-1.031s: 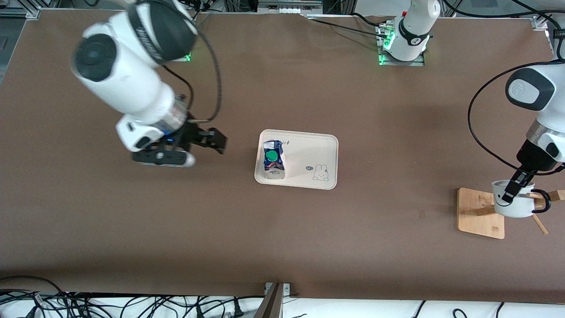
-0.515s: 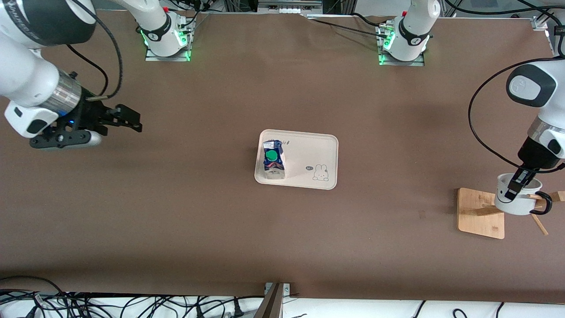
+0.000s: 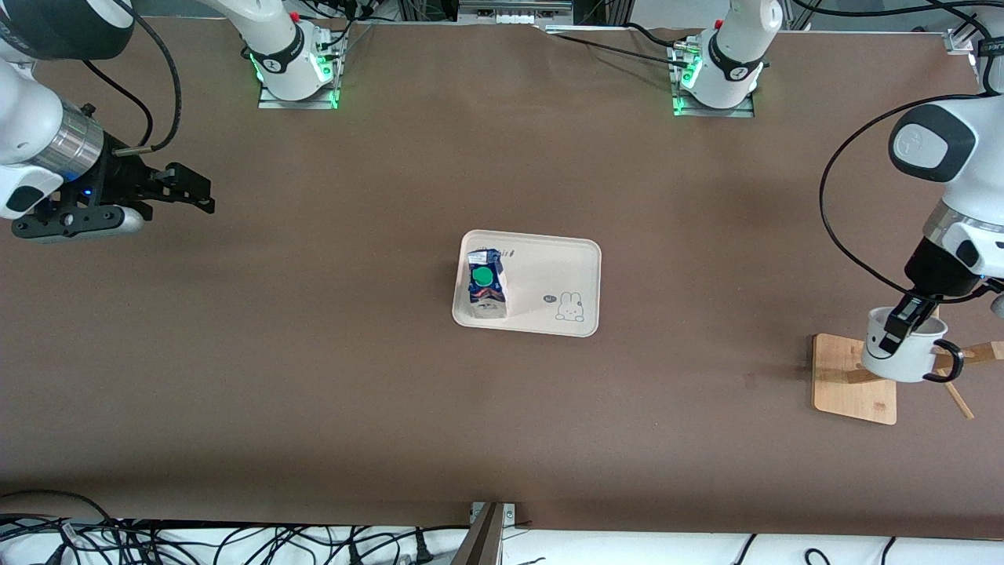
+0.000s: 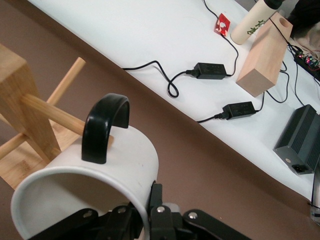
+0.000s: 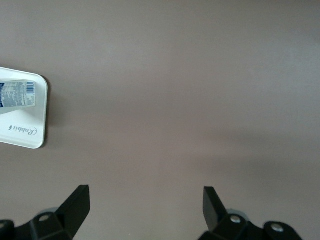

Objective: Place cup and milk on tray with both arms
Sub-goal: 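Release the carton and withdraw the right gripper while the left lifts the mug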

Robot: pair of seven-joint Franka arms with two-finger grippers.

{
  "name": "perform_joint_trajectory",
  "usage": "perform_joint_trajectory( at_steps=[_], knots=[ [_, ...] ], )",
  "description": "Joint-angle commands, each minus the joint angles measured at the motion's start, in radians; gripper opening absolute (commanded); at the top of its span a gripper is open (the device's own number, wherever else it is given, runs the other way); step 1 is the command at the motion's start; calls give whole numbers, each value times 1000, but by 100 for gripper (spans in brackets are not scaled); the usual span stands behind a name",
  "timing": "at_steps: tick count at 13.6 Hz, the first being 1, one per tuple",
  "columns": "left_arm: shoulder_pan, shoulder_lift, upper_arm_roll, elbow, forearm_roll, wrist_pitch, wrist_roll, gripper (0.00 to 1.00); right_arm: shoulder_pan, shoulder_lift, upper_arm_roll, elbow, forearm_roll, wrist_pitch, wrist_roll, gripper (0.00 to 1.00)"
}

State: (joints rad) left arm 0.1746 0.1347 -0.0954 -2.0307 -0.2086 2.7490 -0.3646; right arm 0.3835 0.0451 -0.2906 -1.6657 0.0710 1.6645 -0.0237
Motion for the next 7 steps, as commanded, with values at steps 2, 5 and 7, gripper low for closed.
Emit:
perform_joint_trajectory(
  at_steps=[2,5,7],
  knots=[
    [0,-87,-73,7,-15,-194,32,0,-63,4,79,44,-34,6,-24,100],
    [-6,-83,-119,165,-15,-546,30,0,-61,18,79,63,-34,1,-24,100],
    [-7,-49,-164,284,-17,-786,32,0,-63,18,77,61,-34,0,-25,100]
  ],
)
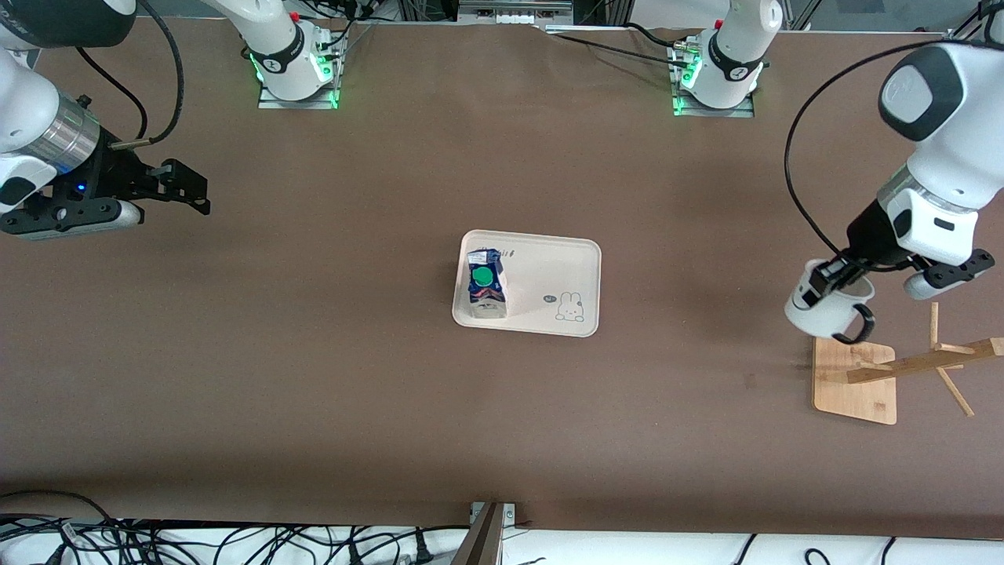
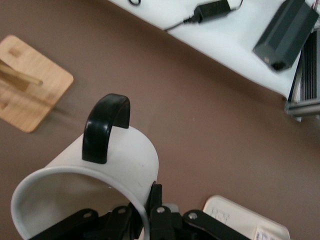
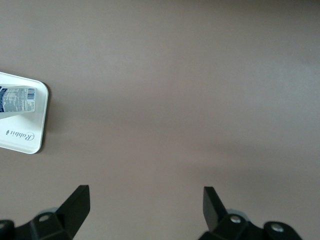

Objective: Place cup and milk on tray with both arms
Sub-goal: 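Carry the white mug with the left gripper onto the tray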

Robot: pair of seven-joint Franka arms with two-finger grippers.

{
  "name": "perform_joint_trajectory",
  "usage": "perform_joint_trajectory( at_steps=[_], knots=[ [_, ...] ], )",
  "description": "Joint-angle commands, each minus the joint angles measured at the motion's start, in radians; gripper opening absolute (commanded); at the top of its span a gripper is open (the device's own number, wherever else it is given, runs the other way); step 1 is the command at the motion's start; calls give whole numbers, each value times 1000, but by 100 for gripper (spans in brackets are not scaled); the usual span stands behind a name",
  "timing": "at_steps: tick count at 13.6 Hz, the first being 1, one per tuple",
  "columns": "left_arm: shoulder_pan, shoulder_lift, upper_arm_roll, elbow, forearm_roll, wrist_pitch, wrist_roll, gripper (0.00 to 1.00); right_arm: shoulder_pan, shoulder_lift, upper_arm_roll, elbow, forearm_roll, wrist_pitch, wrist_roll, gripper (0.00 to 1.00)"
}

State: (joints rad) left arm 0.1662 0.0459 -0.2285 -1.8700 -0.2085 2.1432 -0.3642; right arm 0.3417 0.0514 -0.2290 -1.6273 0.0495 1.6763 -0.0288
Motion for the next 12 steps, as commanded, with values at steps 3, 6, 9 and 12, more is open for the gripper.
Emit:
perform_joint_trajectory(
  at_steps=[3,6,9,12],
  knots=[
    [-17,81,-104,216,-26,-383,30,0,-24,13,14,26,-14,-10,-14,100],
    [-89,127,-173,241,-15,-395,28,0,-24,10,2,29,-8,-7,-2,100],
    [-189,357,-172,447,27,-401,27,0,-21,11,-1,26,-10,28,0,100],
    [-327,507,-146,537,133,-391,-65,0,-21,27,-1,24,-7,55,0,100]
  ],
)
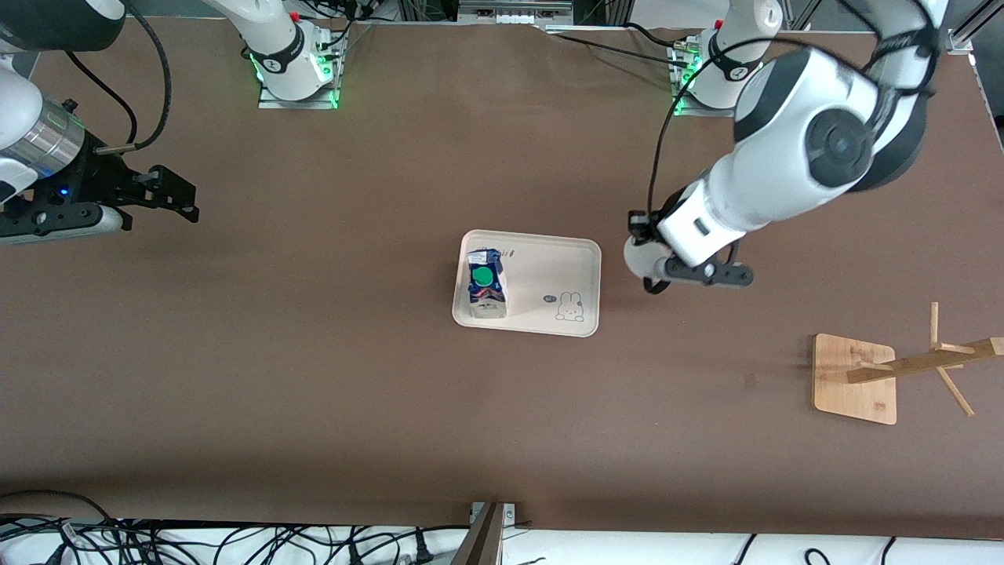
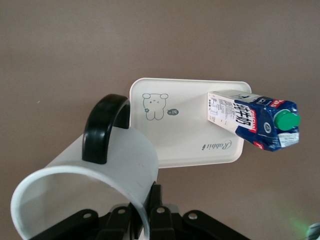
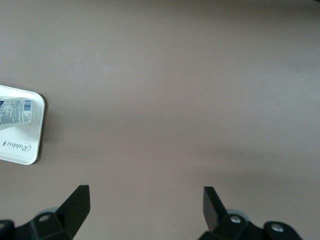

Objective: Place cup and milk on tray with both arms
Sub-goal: 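Carry the white mug with the left gripper onto the tray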

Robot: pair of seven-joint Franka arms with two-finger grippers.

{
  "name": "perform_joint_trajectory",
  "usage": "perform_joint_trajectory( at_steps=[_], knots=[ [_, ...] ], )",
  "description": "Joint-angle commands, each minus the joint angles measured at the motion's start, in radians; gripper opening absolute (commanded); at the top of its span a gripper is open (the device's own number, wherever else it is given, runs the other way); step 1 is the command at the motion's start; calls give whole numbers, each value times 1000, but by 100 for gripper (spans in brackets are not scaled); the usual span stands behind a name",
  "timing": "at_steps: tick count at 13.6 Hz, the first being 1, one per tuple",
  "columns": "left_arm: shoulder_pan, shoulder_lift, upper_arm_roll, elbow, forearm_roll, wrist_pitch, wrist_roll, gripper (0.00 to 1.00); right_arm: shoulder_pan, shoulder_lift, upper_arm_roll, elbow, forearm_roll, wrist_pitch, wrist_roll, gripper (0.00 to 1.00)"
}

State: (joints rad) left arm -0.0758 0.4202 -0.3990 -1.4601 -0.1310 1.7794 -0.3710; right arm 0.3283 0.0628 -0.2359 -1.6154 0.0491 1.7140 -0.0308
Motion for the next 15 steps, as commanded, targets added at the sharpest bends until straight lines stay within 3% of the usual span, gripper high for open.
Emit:
perform_joint_trajectory(
  at_steps=[1,4,7,15],
  knots=[
    [-117,175,32,142,57,-6,-162,0,-3,18,6,14,-6,24,2,100],
    [-240,274,74,161,60,28,-340,0,0,23,9,14,0,26,2,100],
    [-358,313,172,150,103,48,-389,0,-2,22,9,14,0,35,2,100],
    [-383,414,184,144,151,83,-453,0,0,22,10,14,-2,26,0,100]
  ],
)
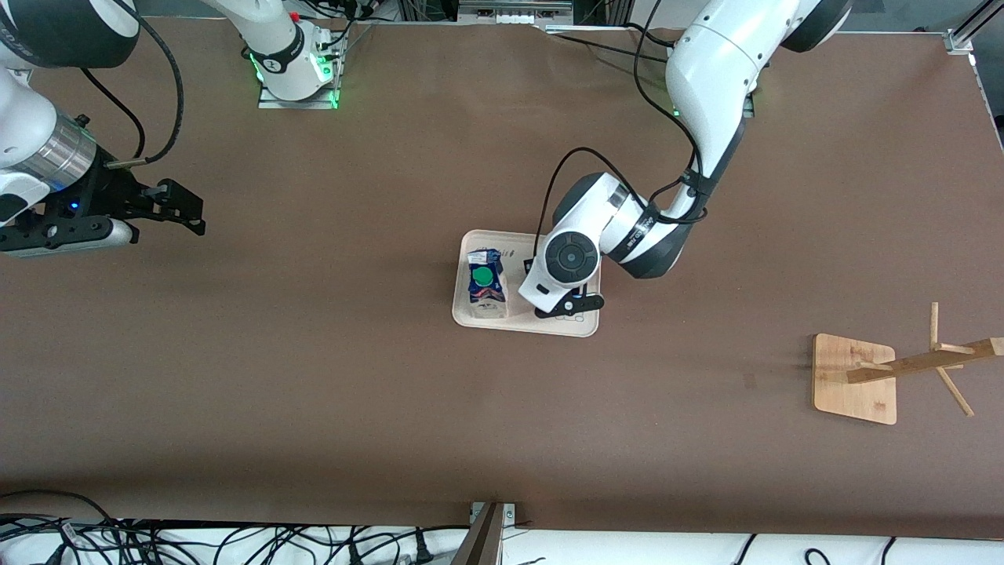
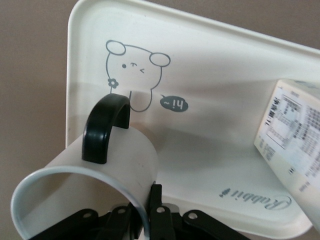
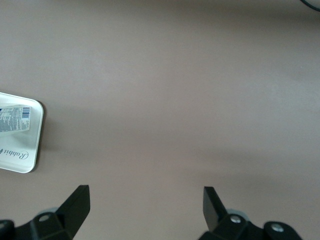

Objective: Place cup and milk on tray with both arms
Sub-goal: 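Carry the white mug with the left gripper onto the tray, then open the left gripper and withdraw it from the mug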

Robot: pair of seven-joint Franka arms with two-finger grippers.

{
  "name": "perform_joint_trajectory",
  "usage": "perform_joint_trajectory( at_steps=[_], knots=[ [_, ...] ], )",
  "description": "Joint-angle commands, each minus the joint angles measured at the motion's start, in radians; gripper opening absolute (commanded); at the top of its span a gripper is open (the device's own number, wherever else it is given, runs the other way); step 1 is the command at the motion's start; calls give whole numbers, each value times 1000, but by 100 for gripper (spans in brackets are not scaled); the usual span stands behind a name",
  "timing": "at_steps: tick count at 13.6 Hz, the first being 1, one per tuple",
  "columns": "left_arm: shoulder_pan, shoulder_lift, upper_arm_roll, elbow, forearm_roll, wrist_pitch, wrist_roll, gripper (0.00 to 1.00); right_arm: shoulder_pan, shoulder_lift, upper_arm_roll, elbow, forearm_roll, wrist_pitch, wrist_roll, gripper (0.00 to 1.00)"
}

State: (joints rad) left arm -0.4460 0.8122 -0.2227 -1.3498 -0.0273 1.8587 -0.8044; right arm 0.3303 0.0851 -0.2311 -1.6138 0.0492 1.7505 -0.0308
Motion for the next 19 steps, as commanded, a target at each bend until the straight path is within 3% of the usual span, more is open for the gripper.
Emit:
perform_joint_trajectory(
  at_steps=[1,2,3,4,7,10,14,19],
  knots=[
    [-13,22,8,34,46,4,-21,0,-1,-1,7,12,-3,-6,0,100],
    [-13,22,8,34,46,4,-24,0,-1,1,6,12,-2,-2,0,100],
    [-11,21,8,34,49,2,-39,36,-2,2,6,12,-2,1,-3,100],
    [-8,19,8,35,49,1,-41,99,-2,2,6,12,-2,7,-4,100],
    [6,-13,6,41,41,-19,-39,100,-4,16,6,12,-6,23,-6,100],
    [29,-103,16,49,52,-146,-10,100,-2,15,6,12,-9,24,-8,100],
    [119,-261,16,49,52,-225,138,100,-2,10,6,15,-11,23,-6,100],
    [280,-442,11,54,44,-323,189,100,-10,5,-2,14,-11,-3,-9,100]
  ],
)
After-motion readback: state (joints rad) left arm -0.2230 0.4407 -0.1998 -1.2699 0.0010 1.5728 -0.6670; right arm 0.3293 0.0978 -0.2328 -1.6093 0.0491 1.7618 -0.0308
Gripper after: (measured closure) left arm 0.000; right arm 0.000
